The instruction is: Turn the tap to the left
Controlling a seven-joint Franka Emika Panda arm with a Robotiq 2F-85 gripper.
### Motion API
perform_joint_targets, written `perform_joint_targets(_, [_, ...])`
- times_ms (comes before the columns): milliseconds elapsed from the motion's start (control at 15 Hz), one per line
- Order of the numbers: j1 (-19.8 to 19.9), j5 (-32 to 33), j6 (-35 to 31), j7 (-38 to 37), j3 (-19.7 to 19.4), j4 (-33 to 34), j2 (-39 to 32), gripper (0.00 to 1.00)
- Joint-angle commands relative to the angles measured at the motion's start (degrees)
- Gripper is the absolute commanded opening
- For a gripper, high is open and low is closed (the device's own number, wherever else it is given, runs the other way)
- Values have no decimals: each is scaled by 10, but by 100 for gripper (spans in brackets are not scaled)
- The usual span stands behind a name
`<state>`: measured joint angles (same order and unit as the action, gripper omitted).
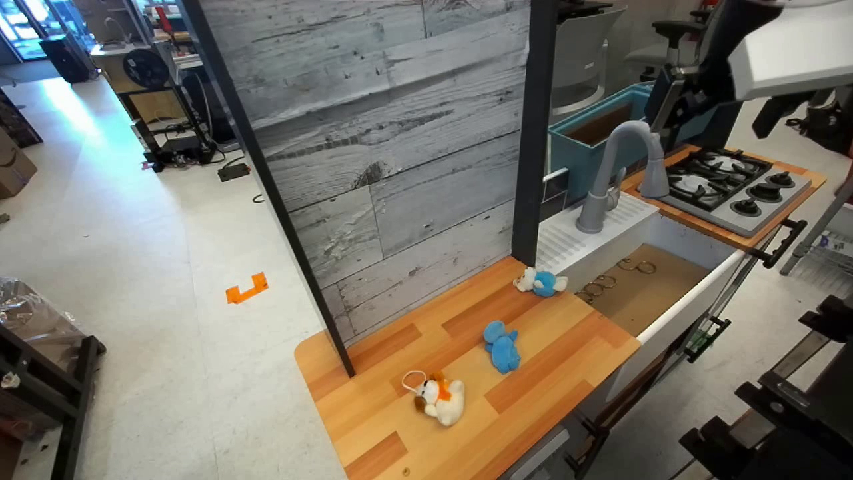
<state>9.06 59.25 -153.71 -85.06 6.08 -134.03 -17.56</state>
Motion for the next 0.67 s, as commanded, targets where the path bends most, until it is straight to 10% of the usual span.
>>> perform_joint_targets(0, [-6,64,-43,-49,-23,53,-70,100])
perform_joint_targets(600, [-10,130,-74,-91,-42,153,-183,100])
